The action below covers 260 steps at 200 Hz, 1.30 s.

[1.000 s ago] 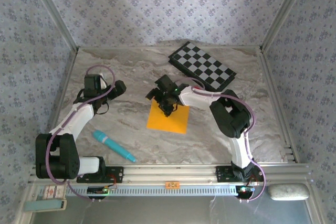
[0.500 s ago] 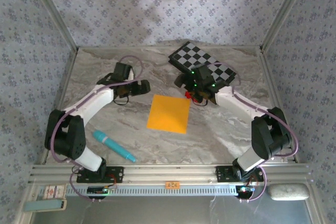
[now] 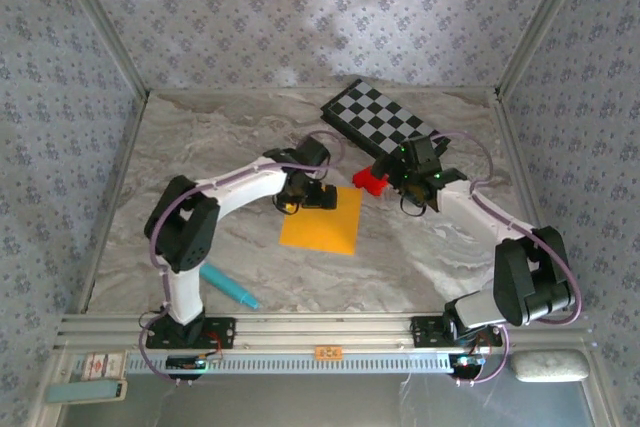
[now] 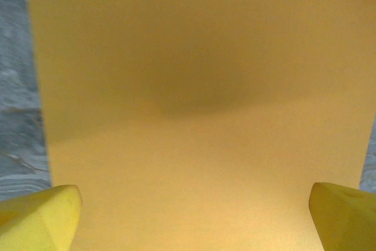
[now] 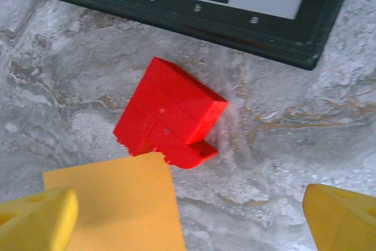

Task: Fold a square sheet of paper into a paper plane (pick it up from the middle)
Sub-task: First fold the square sheet of paper in half at the center of the table.

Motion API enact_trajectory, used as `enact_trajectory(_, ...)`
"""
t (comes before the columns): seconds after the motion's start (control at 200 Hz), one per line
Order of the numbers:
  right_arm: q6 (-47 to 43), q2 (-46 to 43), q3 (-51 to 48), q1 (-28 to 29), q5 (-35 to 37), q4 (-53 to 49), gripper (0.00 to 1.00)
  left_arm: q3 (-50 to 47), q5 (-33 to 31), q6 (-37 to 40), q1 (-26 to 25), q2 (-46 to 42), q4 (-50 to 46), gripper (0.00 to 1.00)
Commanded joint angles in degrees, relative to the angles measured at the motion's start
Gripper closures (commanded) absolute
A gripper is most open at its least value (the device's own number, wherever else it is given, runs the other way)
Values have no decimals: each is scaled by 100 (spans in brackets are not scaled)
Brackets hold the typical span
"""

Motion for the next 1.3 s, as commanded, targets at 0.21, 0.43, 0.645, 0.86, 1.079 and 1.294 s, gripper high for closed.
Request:
enact_trajectory(0.21, -189, -176, -227, -263, -139, 60, 0, 1247, -642, -121, -501, 1011, -1160, 8)
enact_trajectory(0.43, -205, -196, -244, -334, -165, 8, 0, 1383, -591, -146, -533, 1249, -1178, 14)
enact_trajectory(0.645, -205, -198, -253, -348, -177, -12, 0, 1307, -537, -174, -528, 1368, -1107, 18)
enact_trajectory(0.86, -189, -161, -257, -369, -187, -50, 0, 1190, -493, -199, -536, 1426, -1055, 21)
enact_trajectory(1.079, -152, -122, -263, -368, -249, -48, 0, 1095, -528, -187, -544, 1520, -1037, 22)
enact_trajectory(1.294, -179, -117, -207, -371, -245, -85, 0, 1056, -569, -145, -551, 1581, -1046, 23)
